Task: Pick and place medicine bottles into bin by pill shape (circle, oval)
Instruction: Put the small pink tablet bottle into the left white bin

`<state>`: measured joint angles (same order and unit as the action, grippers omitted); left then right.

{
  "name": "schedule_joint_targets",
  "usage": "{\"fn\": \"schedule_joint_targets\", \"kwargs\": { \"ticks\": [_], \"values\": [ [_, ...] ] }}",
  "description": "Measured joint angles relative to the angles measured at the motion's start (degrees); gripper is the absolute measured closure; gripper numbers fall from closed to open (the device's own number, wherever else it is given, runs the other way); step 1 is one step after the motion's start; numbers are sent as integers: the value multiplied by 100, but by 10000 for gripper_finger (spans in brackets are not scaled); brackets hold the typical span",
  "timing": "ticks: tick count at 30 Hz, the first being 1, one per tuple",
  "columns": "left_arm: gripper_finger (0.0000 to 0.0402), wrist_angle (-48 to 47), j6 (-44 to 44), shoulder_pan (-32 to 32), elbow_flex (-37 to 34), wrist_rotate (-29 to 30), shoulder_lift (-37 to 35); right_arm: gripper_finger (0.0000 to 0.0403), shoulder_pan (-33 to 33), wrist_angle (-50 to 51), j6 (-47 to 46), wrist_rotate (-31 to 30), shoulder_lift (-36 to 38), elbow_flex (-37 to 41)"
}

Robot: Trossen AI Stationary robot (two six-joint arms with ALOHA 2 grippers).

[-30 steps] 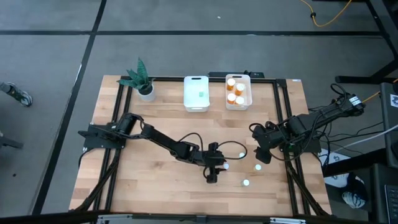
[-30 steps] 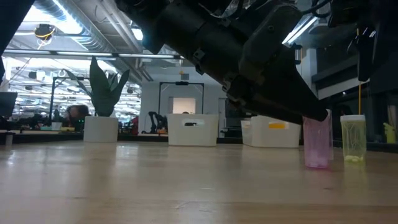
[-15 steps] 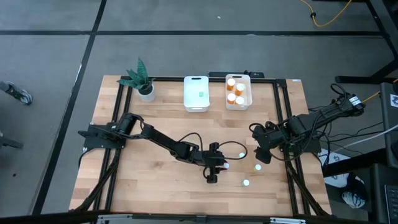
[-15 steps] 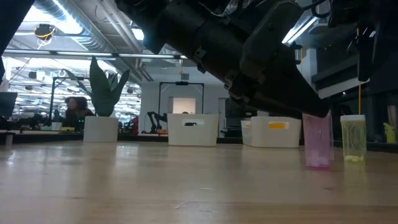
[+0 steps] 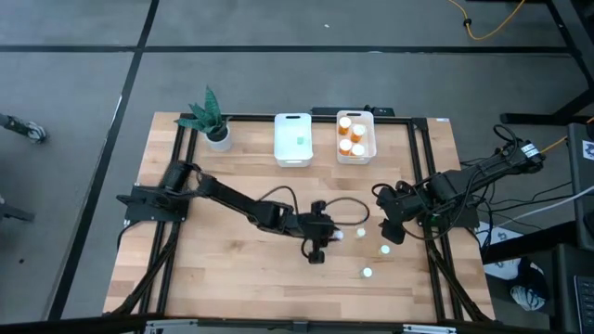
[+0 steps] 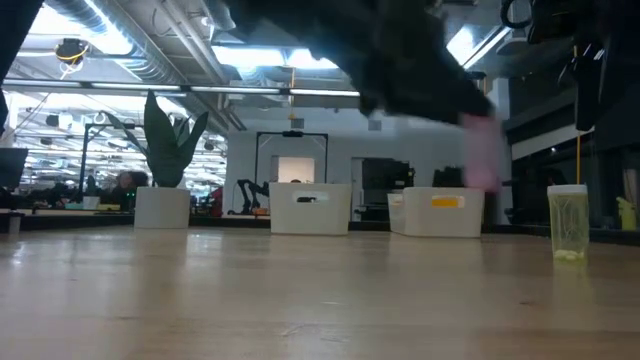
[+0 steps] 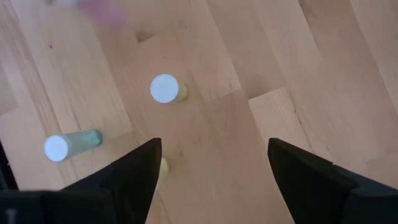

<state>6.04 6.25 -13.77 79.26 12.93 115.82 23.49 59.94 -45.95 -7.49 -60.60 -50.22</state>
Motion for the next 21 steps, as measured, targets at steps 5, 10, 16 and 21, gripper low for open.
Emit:
{"fn": "schedule_joint_targets", "kwargs": {
  "ticks": [5,10,16,21],
  "values": [
    [307,-1512,-450,242,0,838,-972,108,-1,13,-2,0,0,0],
    [307,-2975,-692,784,-2,1136,-1881,108,-1,25,-4,0,0,0],
    [307,-3174,-1130,2013,-387,482,-2649,108,-2,2,-37,-49,0,0],
    [307,-2199,-1360,3226,-1298,-520,-2829,108,-2,-57,-44,-50,0,0]
  ]
}}
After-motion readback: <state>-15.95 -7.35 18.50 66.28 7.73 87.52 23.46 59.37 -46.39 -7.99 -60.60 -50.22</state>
